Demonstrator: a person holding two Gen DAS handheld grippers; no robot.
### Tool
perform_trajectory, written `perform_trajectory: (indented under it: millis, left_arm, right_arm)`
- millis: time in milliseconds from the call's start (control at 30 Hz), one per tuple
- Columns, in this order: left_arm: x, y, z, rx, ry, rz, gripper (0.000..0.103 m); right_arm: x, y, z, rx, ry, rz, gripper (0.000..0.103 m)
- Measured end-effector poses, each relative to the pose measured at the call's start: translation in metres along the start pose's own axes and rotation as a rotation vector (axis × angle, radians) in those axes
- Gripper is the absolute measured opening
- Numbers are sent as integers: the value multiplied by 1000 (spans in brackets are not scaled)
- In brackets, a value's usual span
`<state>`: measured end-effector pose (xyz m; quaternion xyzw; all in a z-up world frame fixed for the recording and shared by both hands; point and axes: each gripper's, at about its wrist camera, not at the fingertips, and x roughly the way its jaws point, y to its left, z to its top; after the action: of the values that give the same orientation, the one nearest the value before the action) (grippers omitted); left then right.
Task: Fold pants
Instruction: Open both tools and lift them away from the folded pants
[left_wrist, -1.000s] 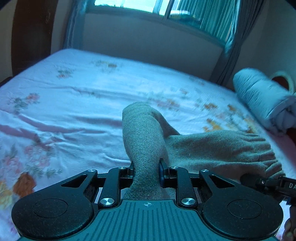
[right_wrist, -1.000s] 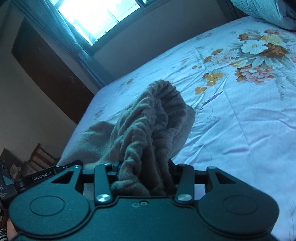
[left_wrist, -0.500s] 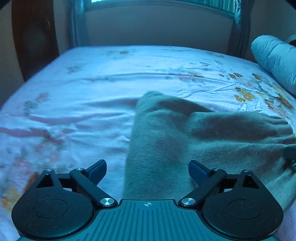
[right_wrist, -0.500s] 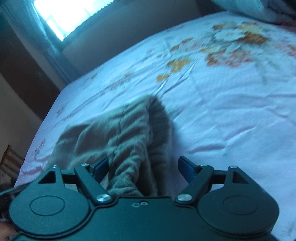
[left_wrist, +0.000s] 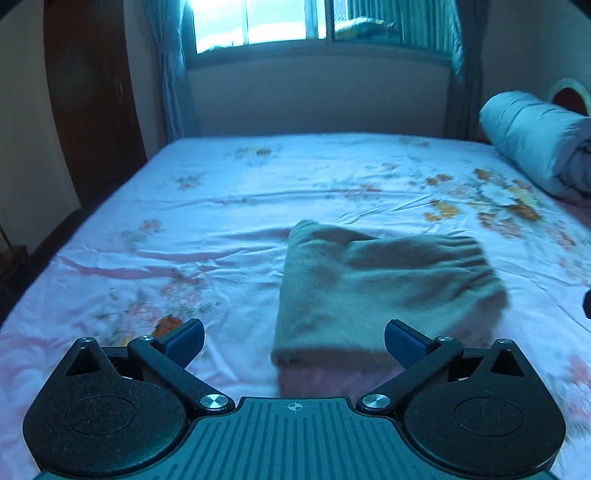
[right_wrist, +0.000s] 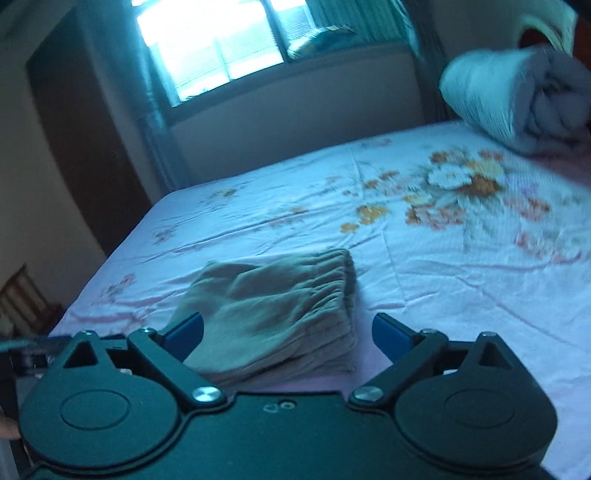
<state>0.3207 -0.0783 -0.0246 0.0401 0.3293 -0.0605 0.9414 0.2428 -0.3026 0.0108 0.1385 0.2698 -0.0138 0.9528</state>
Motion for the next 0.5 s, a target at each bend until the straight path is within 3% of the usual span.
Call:
perform_trajectory:
  millis: [100, 300, 500]
  left_arm:
    - [-49, 3, -19, 3, -18, -3, 103]
    - [-127, 1, -64, 42, -45, 68, 103]
    - [-188, 10, -93, -4, -97, 18, 103]
  right_arm:
    - [-51, 22, -12, -49, -58, 14, 97]
    - [-124, 48, -47, -85, -117, -6, 97]
    - [-170, 64, -70, -133, -160, -47, 97]
